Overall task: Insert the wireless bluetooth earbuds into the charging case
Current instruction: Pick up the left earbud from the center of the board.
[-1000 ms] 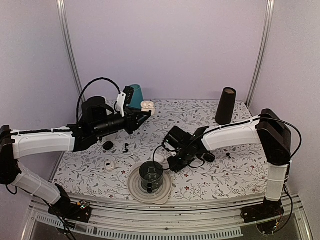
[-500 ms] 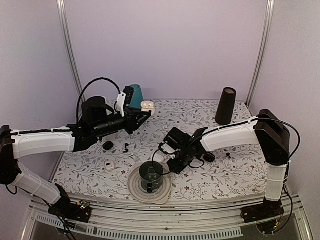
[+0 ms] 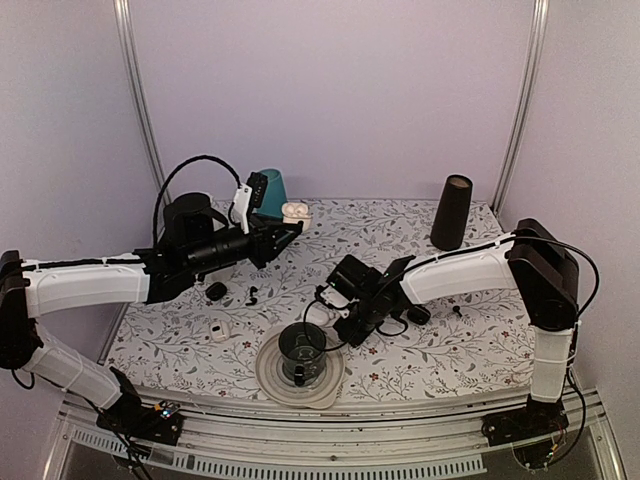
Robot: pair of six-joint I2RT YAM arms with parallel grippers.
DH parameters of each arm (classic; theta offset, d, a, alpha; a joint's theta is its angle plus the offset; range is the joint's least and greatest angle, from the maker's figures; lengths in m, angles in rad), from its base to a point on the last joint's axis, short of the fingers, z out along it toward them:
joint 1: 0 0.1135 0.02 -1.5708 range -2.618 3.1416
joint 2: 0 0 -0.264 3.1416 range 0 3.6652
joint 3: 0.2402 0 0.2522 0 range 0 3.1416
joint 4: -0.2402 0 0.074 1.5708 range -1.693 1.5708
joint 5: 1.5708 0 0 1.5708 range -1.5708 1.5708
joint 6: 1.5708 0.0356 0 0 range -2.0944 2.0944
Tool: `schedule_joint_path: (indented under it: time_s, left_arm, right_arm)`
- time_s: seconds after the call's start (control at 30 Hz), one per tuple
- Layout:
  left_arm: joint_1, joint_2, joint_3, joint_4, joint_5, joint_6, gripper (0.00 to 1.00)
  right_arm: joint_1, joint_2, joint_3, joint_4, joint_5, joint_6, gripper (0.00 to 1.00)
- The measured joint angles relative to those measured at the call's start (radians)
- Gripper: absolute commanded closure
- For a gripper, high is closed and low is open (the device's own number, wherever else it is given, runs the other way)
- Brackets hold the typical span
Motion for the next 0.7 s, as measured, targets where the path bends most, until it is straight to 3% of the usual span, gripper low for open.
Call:
schedule_joint_path:
  time_s: [0.13,0.7]
  left_arm:
    - [0.0,0.0,0.0,0.0,0.001,-0.003,1.0]
    - [0.0,0.013,0.0,0.006,0.013,-0.029,1.0]
  right_arm:
    - [-0.001,0.0,-0.008,0.016,-0.004,0.002,0.86]
    - [-0.087,-0.047,-0.089,0.098,-0.071,0.14,0.87]
